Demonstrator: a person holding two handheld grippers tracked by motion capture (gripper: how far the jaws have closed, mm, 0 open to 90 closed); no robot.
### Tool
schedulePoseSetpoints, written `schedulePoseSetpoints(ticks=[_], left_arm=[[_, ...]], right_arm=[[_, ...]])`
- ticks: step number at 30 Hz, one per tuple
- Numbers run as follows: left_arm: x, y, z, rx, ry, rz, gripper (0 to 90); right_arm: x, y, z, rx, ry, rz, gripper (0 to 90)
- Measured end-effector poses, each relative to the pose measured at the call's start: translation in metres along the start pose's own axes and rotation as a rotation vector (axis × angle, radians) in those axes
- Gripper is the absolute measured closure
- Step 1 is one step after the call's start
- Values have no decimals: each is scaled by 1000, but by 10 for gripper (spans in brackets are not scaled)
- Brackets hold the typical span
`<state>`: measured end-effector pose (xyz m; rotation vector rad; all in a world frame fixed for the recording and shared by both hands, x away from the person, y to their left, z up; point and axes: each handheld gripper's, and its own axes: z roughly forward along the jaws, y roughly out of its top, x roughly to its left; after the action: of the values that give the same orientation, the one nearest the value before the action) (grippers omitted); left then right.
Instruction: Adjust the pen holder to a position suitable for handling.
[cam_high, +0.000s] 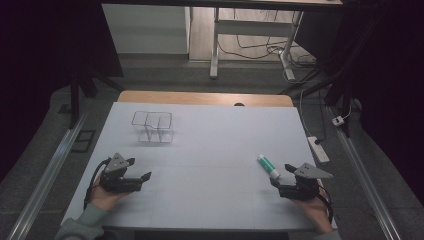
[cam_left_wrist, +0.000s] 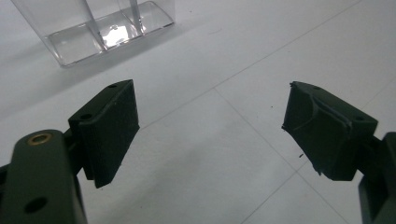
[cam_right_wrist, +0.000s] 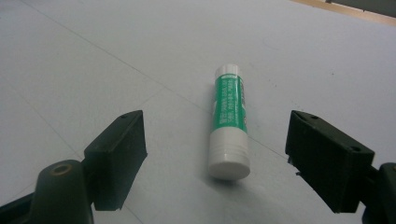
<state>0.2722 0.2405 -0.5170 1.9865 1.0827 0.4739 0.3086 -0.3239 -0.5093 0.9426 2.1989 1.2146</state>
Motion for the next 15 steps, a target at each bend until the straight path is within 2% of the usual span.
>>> schedulePoseSetpoints(ticks=[5,15], left_arm=[[3,2,2,-3,-4,-15,185],[9,11,2,-12,-1,-11,198]], right_arm=[[0,0,0,1,3,4,200],[1,-1,1,17,3,7,201]])
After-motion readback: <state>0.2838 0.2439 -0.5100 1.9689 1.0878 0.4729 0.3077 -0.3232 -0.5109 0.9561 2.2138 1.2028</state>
